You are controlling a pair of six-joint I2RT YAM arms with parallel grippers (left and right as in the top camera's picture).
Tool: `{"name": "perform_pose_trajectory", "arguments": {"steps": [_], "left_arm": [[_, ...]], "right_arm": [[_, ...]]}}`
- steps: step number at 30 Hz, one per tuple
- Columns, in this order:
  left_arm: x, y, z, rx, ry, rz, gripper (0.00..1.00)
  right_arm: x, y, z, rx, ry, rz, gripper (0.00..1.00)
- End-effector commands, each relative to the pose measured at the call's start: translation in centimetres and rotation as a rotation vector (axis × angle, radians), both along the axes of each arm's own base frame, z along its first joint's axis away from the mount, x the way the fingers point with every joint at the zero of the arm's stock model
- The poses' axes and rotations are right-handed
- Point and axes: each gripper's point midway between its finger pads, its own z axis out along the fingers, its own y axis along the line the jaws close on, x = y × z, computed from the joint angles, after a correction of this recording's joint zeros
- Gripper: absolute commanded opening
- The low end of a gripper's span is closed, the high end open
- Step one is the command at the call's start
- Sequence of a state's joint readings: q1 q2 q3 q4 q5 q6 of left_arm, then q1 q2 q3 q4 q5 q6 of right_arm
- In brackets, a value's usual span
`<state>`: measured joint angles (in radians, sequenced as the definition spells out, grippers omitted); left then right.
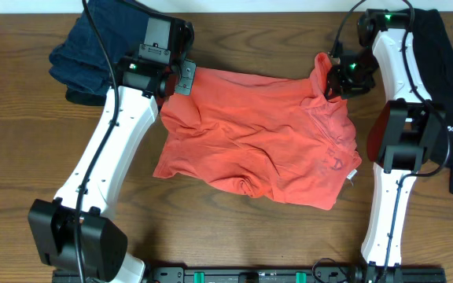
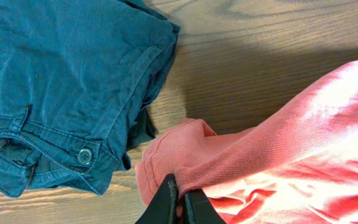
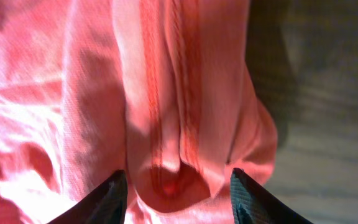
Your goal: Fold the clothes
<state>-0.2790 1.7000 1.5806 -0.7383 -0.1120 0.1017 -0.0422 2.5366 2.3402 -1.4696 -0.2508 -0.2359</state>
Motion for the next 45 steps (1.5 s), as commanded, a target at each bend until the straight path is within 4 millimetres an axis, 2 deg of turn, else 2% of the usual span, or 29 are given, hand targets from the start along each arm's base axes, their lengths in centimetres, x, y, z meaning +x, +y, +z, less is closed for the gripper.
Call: {"name": "perform_pose_trajectory", "arguments": {"steps": [1,7,11,15,19,24,27,31,37,42,45], "left_arm": [[-0.2,0.1,-0.2,0.013,0.007,0.003,0.06],[-0.2,0.1,-0.2,0.013,0.008,0.003,0.06],[-0.2,0.1,-0.2,0.013,0.008,0.003,0.06],[-0.2,0.1,-0.2,0.013,0.008,0.003,0.06],[-0.2,0.1,-0.2,0.013,0.008,0.003,0.06],[-0.2,0.1,-0.2,0.013,0.008,0.003,0.06],[-0.1,0.2,0.0,0.012,-0.001,0.004,0.06],[0.0,0.4,2.1,-0.001,-0.048,0.010,0.06],[-1.1,1.8,7.9,-0.040,-0.186,0.036,0.06],[-2.8,3.6,12.6,-0.067,-0.305,0.068,0.06],[-3.7,4.4,14.9,-0.081,-0.371,0.082,0.06]], "right_arm": [[0.6,1.5,0.4,0.011,-0.038,0.038,0.53],[0.3,1.3,-0.3,-0.041,-0.026,0.052,0.50],[0.2,0.9,-0.4,-0.064,-0.021,0.051,0.34],[0.2,0.5,-0.4,-0.067,-0.016,0.020,0.15],[0.3,-0.1,-0.3,-0.067,-0.015,-0.006,0.01],[0.1,-0.2,-0.1,-0.062,-0.004,-0.023,0.01],[0.2,0.0,1.0,-0.052,-0.010,-0.034,0.01],[1.0,0.0,5.2,-0.031,-0.082,-0.049,0.01],[1.8,-1.8,15.1,-0.039,-0.308,-0.112,0.01],[0.4,-4.7,22.3,-0.066,-0.472,-0.189,0.01],[-0.9,-6.6,25.8,-0.078,-0.552,-0.239,0.01]]}}
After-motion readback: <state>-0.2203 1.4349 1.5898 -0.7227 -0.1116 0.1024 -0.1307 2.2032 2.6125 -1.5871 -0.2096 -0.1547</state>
